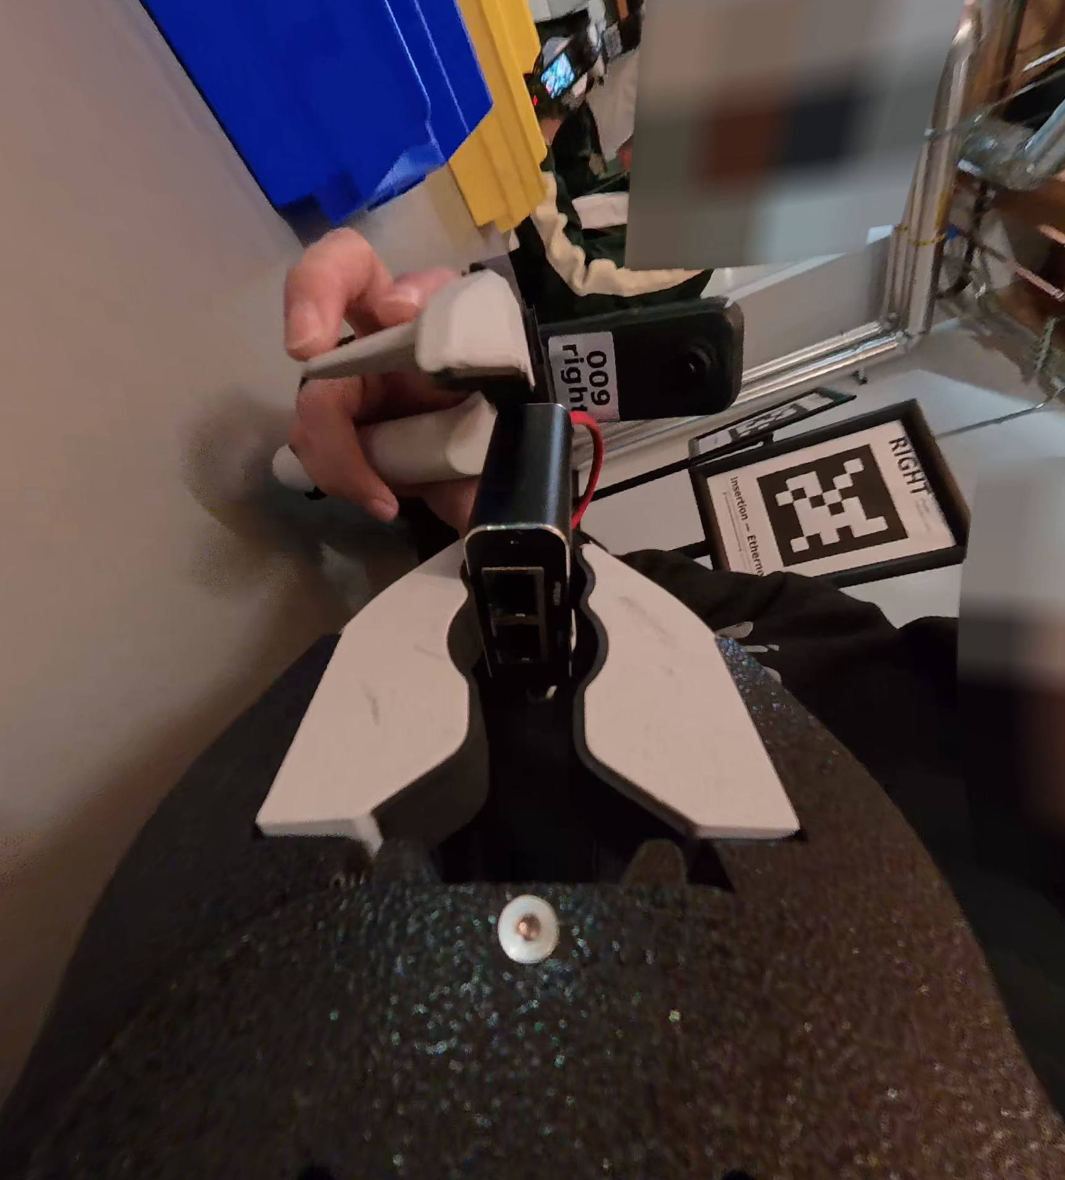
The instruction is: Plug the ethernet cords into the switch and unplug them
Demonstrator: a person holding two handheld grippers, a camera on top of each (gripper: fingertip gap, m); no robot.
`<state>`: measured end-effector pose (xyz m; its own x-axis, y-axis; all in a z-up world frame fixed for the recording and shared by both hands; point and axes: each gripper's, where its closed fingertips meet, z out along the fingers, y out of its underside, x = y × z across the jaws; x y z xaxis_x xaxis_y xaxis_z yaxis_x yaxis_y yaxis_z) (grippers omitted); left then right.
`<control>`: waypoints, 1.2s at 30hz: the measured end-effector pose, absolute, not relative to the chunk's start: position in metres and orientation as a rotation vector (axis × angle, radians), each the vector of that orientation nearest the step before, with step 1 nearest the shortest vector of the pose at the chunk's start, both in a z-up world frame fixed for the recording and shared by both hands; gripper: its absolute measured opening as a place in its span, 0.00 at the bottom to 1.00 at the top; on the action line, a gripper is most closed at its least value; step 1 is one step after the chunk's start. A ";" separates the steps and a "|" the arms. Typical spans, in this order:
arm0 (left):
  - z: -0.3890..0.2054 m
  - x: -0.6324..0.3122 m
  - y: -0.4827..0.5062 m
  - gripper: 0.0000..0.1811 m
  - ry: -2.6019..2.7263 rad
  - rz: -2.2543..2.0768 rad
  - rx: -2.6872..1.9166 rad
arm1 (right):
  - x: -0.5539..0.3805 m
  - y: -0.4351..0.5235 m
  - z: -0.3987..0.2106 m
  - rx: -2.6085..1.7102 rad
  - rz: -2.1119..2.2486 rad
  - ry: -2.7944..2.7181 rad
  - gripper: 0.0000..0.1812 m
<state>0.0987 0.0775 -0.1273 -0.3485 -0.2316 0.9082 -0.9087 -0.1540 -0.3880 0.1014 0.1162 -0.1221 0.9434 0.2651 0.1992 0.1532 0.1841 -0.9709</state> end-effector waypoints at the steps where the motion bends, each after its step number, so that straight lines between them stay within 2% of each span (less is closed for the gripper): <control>1: -0.127 0.098 0.075 0.14 -1.565 1.534 1.306 | 0.099 0.117 -0.124 -1.400 0.076 -0.373 0.47; 3: -0.125 0.098 0.073 0.14 -1.574 1.520 1.300 | 0.094 0.116 -0.123 -1.382 0.045 -0.418 0.42; 10: -0.129 0.101 0.071 0.14 -1.471 1.512 1.295 | 0.099 0.114 -0.119 -1.332 -0.013 -0.414 0.45; 19: -0.126 0.114 0.077 0.15 -1.454 1.614 1.329 | 0.109 0.119 -0.121 -1.395 0.027 -0.326 0.42; 21: -0.120 0.119 0.080 0.17 -1.467 1.693 1.335 | 0.112 0.117 -0.118 -1.373 0.068 -0.301 0.42; 23: -0.109 0.124 0.086 0.25 -1.479 1.789 1.352 | 0.117 0.112 -0.114 -1.344 0.084 -0.275 0.42; 27: -0.084 0.127 0.115 0.26 -1.659 1.993 1.412 | 0.128 0.105 -0.111 -1.327 0.082 -0.232 0.42; 31: -0.058 0.129 0.187 0.26 -1.878 2.123 1.717 | 0.136 0.103 -0.110 -1.324 0.084 -0.188 0.42; 34: -0.079 0.128 0.290 0.26 -2.192 1.738 2.342 | 0.141 0.105 -0.114 -1.340 0.099 -0.149 0.42; 36: -0.097 0.119 0.342 0.26 -2.327 1.385 2.584 | 0.143 0.106 -0.115 -1.345 0.105 -0.137 0.42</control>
